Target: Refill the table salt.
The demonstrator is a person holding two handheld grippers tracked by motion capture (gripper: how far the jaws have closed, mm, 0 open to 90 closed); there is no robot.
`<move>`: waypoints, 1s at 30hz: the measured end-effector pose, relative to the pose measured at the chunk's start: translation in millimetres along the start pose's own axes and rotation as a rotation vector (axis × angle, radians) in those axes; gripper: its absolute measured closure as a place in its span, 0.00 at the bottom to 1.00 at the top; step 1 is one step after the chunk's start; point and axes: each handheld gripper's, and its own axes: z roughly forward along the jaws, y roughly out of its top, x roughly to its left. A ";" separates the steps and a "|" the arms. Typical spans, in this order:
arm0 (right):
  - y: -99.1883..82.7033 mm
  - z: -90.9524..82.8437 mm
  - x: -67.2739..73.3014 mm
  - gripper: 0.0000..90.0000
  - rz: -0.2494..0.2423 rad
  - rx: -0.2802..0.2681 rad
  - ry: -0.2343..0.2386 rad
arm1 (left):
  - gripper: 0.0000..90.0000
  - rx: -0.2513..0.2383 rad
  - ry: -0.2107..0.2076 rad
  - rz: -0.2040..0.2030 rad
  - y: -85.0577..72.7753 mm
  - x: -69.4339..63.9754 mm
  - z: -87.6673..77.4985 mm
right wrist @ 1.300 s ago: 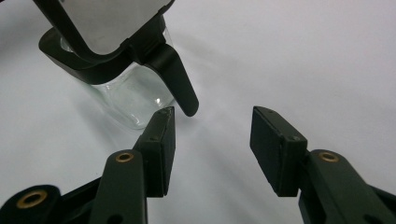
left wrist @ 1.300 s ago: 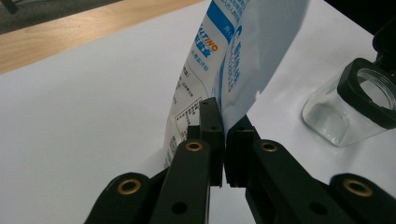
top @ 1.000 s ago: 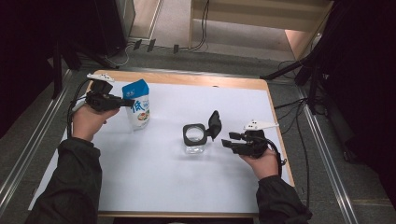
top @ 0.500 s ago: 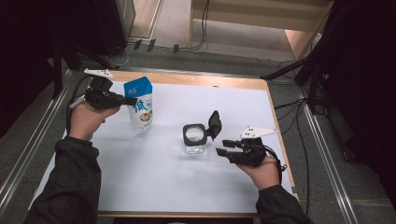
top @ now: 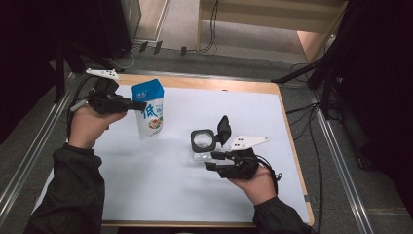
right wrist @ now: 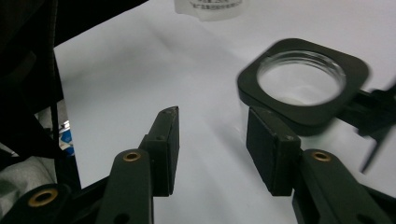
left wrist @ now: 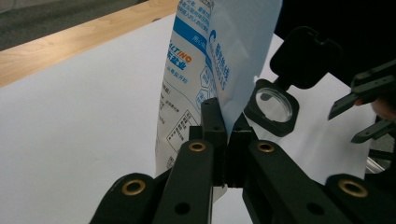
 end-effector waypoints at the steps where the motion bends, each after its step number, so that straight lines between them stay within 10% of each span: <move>1: 1.6 4.4 1.9 0.61 -0.005 0.002 0.006 | 1.00 0.004 -0.002 0.005 0.3 -1.7 -0.6; 30: 40.8 114.2 23.8 0.54 -0.019 0.033 0.026 | 1.00 0.003 -0.025 0.039 -1.5 -56.2 -15.2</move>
